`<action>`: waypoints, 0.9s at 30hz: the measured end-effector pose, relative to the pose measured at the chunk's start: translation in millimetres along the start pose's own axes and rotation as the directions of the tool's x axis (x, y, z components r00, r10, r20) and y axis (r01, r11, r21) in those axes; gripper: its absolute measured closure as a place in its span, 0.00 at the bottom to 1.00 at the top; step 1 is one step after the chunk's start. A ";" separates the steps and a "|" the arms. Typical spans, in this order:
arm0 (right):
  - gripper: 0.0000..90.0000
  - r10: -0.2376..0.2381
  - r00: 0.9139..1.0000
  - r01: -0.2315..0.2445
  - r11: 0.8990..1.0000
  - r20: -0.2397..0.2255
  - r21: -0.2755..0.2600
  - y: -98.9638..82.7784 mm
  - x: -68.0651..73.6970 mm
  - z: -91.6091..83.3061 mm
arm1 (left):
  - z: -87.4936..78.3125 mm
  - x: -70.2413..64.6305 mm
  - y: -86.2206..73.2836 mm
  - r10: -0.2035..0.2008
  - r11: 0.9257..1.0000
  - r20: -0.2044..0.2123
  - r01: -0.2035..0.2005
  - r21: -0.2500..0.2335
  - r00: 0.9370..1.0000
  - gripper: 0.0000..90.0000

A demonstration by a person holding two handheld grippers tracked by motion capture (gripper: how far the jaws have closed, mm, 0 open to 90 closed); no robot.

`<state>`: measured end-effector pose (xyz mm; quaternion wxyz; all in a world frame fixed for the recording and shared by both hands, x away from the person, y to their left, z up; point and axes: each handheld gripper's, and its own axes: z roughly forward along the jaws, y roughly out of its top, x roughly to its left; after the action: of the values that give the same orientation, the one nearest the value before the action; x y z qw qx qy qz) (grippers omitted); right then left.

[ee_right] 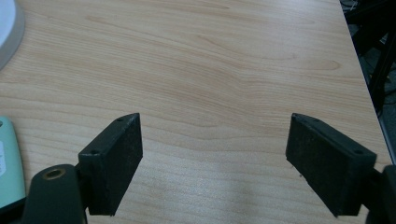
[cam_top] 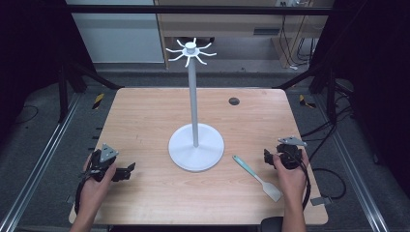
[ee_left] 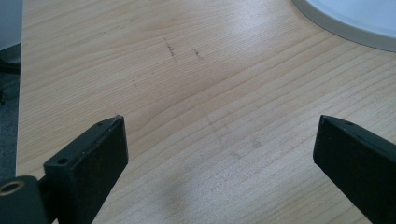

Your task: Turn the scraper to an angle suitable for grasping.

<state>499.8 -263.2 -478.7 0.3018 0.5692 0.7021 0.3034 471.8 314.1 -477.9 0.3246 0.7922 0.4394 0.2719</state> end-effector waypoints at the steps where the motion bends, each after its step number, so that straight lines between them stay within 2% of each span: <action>1: 0.21 0.000 1.000 0.000 1.000 0.000 0.000 0.0 0.0 0.0 | 0.0 0.0 0.0 0.000 1.000 0.000 0.000 0.000 1.000 0.03; 9: 0.21 0.003 1.000 -0.003 1.000 0.015 0.011 6.5 10.2 0.3 | -0.9 -1.9 0.1 0.007 1.000 0.001 -0.007 0.001 1.000 0.03; 12: 0.22 -0.030 1.000 0.030 1.000 0.004 -0.009 11.3 17.2 -0.8 | -0.1 -2.5 0.2 0.009 1.000 0.000 -0.009 0.004 1.000 0.03; 13: 0.24 -0.025 1.000 0.025 1.000 -0.001 -0.009 13.2 21.5 -1.3 | 0.1 -2.5 0.3 0.010 1.000 0.000 -0.010 0.004 1.000 0.03; 15: 0.32 -0.067 0.998 0.066 0.998 -0.014 -0.019 16.5 28.4 -1.7 | 0.4 -2.4 0.2 0.010 1.000 0.000 -0.010 0.005 1.000 0.03; 17: 0.39 -0.076 0.997 0.075 0.997 -0.021 -0.016 21.1 37.9 -3.3 | 0.5 -2.3 0.1 0.011 1.000 0.001 -0.011 0.006 1.000 0.03; 20: 0.44 -0.126 0.992 0.126 0.992 -0.022 -0.013 26.2 51.4 -3.0 | 0.3 -2.5 0.1 0.011 1.000 0.002 -0.011 0.005 1.000 0.03; 21: 0.49 -0.153 0.988 0.153 0.988 -0.022 -0.014 28.4 61.3 -2.7 | 0.3 -2.6 0.2 0.013 1.000 0.003 -0.013 0.005 1.000 0.03; 22: 0.49 -0.153 0.988 0.153 0.988 -0.022 -0.014 28.4 61.3 -2.7 | 0.4 -2.8 0.2 0.013 1.000 0.003 -0.013 0.006 1.000 0.03; 24: 0.56 -0.190 0.981 0.189 0.982 -0.027 -0.026 31.0 72.6 -1.6 | 0.4 -3.2 0.2 0.014 1.000 0.004 -0.014 0.008 1.000 0.03; 27: 0.61 -0.201 0.979 0.200 0.980 -0.038 -0.015 32.1 78.1 -0.8 | 0.3 -3.6 0.2 0.016 1.000 0.003 -0.016 0.008 1.000 0.03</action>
<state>505.7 -181.1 -459.5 0.3198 0.4878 0.7600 0.2865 470.5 310.7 -478.5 0.3197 0.7974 0.4337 0.2716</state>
